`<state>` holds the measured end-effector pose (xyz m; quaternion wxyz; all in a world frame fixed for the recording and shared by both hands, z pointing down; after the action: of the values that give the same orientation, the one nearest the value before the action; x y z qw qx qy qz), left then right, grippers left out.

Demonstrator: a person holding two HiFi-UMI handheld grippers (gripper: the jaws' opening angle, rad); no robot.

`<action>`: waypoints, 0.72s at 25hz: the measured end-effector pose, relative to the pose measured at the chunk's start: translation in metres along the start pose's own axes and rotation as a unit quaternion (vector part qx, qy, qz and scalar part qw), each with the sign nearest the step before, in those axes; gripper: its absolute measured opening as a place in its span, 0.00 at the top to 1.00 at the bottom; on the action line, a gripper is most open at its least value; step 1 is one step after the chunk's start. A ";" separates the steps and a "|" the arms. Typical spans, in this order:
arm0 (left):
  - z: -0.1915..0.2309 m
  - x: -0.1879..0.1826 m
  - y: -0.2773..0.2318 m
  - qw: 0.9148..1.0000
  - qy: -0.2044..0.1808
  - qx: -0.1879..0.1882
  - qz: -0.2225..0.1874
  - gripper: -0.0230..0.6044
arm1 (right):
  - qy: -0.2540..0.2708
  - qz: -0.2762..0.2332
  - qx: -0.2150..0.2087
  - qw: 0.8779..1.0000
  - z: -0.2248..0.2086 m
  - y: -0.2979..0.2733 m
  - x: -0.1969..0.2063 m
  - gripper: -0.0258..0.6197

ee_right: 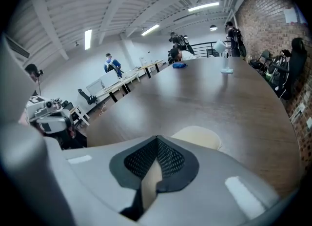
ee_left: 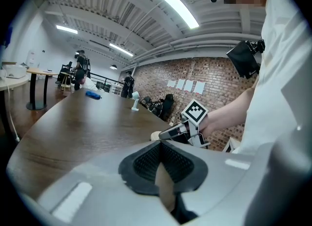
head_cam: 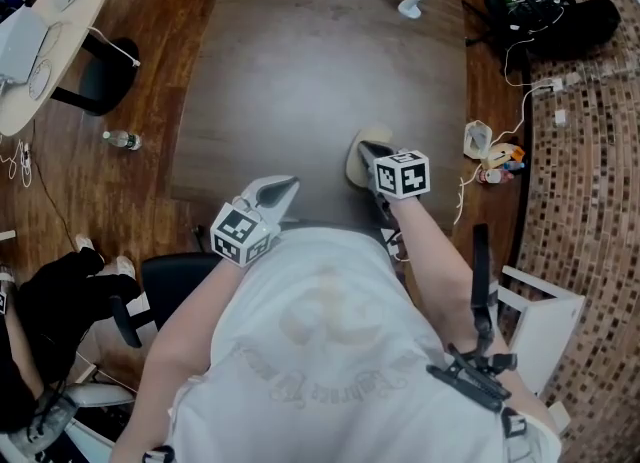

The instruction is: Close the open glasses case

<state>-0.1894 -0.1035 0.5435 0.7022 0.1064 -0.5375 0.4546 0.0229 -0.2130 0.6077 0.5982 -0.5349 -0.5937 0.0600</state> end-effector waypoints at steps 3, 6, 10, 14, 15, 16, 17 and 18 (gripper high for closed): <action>0.005 -0.002 0.011 1.000 0.004 -0.011 -0.010 0.95 | -0.036 -0.042 -0.005 0.998 -0.004 0.002 0.000 0.95; 0.007 0.000 0.023 1.000 0.005 -0.019 -0.018 0.95 | -0.090 -0.073 -0.021 0.993 -0.006 0.005 -0.001 0.95; 0.005 0.003 0.037 0.999 0.004 -0.021 -0.025 0.95 | -0.124 -0.094 -0.024 0.988 -0.004 0.009 -0.002 0.95; 0.000 0.010 0.049 1.000 0.010 -0.015 -0.025 0.95 | -0.143 -0.117 -0.020 0.983 0.002 0.021 -0.002 0.95; -0.001 0.013 0.051 1.000 0.012 -0.011 -0.023 0.95 | -0.148 -0.125 -0.018 0.981 0.004 0.025 0.000 0.95; -0.002 0.016 0.051 1.000 0.015 -0.007 -0.022 0.95 | -0.154 -0.133 -0.016 0.979 0.006 0.030 0.002 0.95; -0.003 0.018 0.051 1.000 0.017 -0.001 -0.020 0.95 | -0.161 -0.141 -0.013 0.977 0.009 0.035 0.005 0.95; -0.005 0.020 0.050 1.000 0.020 0.006 -0.018 0.95 | -0.168 -0.148 -0.010 0.975 0.012 0.042 0.009 0.95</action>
<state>-0.2234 -0.0618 0.5421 0.7201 0.1108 -0.5189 0.4472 0.0399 -0.1829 0.5805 0.4869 -0.4293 -0.7588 0.0534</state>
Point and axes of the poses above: the fingertips, and each gripper's own axes: y backward along the fingers, z to its left, x out of its underside, the point moved 6 cm from there along y, backward along the fingers, and after that the axes turned 4 degrees about y, right-handed, at the moved point
